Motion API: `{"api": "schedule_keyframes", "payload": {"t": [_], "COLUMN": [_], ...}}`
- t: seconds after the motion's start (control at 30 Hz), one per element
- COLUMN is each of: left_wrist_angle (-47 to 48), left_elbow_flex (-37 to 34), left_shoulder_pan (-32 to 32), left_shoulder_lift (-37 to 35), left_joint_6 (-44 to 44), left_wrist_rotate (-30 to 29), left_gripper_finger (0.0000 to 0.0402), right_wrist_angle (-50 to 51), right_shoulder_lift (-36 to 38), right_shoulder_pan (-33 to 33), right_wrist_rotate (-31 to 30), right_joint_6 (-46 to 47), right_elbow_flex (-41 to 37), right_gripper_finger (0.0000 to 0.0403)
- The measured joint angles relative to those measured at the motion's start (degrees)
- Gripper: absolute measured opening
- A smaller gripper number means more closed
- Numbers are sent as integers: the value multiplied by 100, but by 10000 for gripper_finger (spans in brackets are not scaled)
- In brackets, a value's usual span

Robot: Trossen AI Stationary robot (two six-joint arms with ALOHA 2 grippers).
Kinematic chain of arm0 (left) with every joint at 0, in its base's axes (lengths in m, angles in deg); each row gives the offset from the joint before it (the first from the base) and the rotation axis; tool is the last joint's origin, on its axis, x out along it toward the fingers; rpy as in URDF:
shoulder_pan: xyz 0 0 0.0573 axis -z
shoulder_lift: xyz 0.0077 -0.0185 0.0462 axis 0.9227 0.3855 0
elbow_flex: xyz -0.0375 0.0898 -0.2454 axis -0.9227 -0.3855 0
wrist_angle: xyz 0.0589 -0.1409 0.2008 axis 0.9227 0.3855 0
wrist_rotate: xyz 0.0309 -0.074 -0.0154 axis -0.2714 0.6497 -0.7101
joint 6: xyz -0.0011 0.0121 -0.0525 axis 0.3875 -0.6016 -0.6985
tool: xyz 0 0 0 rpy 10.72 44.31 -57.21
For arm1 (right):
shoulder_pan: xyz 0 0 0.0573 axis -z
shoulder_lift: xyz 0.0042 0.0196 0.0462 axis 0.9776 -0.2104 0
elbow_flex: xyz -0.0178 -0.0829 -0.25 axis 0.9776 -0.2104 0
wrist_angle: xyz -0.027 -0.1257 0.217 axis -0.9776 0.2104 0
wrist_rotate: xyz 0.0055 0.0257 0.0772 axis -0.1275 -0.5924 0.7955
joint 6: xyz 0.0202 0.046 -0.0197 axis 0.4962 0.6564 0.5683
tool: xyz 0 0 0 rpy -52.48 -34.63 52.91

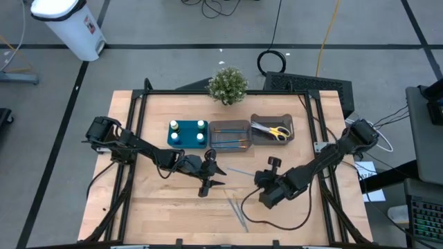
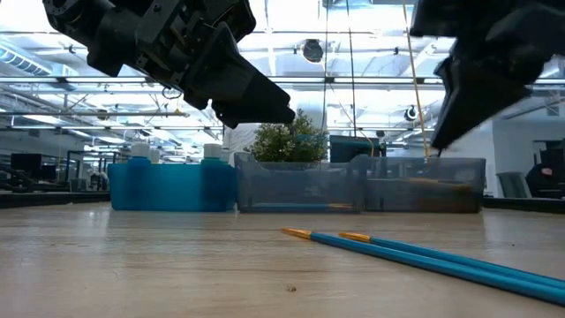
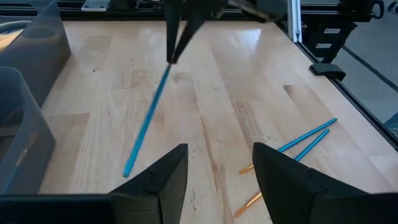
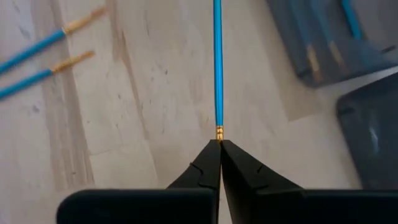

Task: Pick & Place Paint Supplies
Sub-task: Put the paint brush into the left black bin

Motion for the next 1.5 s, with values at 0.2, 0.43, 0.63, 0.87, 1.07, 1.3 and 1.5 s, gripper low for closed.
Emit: {"api": "schedule_keyframes", "payload": {"t": [0.2,0.43,0.63,0.87,1.07,1.3,1.5], "left_wrist_angle": [0,0,0,-2,0,0,0], "left_elbow_flex": [0,0,0,0,0,0,1], "left_shoulder_pan": [0,0,0,0,0,0,-19], "left_shoulder_lift": [0,0,0,0,0,0,0], "left_joint_6": [0,2,15,14,13,11,70], "left_wrist_rotate": [0,0,-60,-245,-245,-247,-250], "left_gripper_finger": [186,186,186,186,186,186,186], "right_wrist_angle": [-42,-634,-2118,-4616,-6694,-7407,-7865], "right_shoulder_lift": [691,1941,3086,3928,4016,3965,3833], "right_shoulder_pan": [-6,-6,136,629,1097,1388,1535], "right_wrist_rotate": [-295,-768,-868,-348,735,1125,1134], "right_joint_6": [-117,-157,-745,-1989,-2654,-2669,-2721], "right_elbow_flex": [-318,-1270,-2438,-3679,-4459,-4724,-4724], "right_gripper_finger": [0,0,0,0,0,0,0]}}
